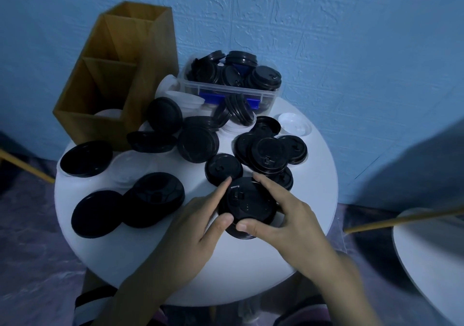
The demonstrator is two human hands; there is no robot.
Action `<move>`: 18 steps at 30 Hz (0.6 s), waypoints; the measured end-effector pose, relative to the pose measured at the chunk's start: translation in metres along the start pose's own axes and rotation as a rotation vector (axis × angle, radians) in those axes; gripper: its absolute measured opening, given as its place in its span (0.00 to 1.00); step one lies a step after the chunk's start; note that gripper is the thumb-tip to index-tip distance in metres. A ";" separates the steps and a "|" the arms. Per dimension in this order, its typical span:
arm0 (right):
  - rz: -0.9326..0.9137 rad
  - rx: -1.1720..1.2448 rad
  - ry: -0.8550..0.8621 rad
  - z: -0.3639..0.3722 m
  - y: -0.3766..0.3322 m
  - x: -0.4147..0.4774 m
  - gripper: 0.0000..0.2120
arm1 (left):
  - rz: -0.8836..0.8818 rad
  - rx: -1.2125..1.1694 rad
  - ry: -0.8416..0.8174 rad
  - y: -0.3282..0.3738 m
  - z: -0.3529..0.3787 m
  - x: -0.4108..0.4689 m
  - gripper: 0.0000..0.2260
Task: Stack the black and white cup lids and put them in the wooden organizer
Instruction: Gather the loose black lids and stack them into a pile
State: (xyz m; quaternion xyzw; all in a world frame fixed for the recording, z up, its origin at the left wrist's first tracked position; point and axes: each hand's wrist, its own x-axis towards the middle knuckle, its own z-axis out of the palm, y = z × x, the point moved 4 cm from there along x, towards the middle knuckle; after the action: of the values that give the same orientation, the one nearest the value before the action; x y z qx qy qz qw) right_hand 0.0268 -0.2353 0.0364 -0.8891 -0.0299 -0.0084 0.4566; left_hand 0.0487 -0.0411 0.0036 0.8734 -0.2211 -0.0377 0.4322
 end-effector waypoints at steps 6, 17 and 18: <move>-0.017 -0.027 -0.015 0.001 -0.005 0.002 0.35 | 0.035 0.056 -0.005 0.001 0.000 0.000 0.26; -0.061 -0.009 -0.154 -0.002 -0.002 0.006 0.41 | 0.041 0.006 0.098 0.004 0.000 -0.005 0.25; -0.064 0.010 -0.162 -0.006 0.000 0.007 0.40 | 0.036 -0.004 0.106 0.004 0.000 -0.005 0.25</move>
State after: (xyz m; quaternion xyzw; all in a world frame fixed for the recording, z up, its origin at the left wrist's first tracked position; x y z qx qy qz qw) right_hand 0.0336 -0.2395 0.0399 -0.8831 -0.0952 0.0493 0.4568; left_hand 0.0430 -0.0415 0.0058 0.8691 -0.2133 0.0160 0.4459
